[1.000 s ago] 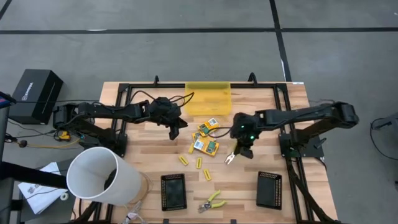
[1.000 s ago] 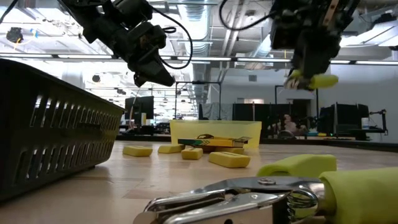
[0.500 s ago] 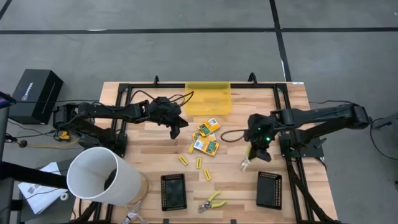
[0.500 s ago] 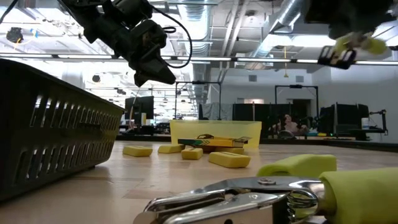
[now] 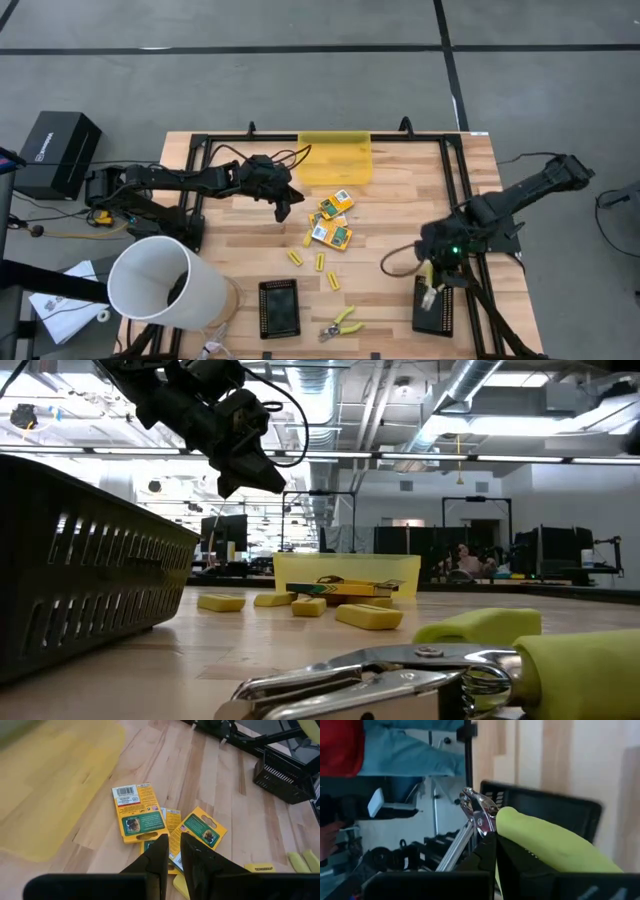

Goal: Pick & Place School Supplies
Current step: Put the green hole puncher into the right black bin

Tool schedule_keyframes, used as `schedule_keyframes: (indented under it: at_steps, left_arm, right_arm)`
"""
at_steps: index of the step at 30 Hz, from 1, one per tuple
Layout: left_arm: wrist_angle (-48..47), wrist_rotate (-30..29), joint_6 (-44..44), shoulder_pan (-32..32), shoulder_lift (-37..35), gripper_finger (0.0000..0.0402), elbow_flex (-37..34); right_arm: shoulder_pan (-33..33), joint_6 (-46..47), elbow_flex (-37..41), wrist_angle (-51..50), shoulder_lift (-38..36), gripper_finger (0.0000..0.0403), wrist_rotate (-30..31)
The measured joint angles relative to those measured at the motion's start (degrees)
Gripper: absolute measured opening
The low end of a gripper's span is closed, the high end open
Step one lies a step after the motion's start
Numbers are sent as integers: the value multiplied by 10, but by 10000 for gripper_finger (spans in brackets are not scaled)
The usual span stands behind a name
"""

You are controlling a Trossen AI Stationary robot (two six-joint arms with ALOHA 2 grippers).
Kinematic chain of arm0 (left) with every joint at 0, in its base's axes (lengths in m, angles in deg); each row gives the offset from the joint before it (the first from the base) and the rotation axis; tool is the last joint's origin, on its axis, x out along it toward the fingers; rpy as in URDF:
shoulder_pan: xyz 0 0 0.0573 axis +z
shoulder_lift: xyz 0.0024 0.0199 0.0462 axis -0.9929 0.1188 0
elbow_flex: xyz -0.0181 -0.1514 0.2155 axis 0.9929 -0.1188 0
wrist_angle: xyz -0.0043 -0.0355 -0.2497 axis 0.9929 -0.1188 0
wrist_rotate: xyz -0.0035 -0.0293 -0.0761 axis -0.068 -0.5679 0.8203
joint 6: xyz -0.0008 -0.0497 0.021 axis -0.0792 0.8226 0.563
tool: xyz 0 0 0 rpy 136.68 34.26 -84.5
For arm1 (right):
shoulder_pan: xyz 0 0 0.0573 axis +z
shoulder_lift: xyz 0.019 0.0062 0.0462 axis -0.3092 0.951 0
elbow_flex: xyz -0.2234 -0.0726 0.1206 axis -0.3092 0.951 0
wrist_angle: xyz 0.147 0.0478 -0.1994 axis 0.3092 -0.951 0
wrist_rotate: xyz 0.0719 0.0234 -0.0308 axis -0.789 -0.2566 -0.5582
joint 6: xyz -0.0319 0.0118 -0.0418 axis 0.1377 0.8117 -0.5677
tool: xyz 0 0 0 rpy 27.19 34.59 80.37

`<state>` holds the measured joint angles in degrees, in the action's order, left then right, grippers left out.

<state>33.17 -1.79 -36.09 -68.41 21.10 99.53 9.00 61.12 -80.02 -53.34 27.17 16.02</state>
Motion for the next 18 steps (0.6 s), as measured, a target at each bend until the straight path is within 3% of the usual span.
schedule_keyframes:
  at_steps: [9,18]
  left_arm:
    - [6,-11,0,0,0,44,0]
    - [9,-15,-1,0,0,44,0]
  right_arm:
    - [119,149,111,177,1,0,50]
    - [139,177,165,297,59,0,73]
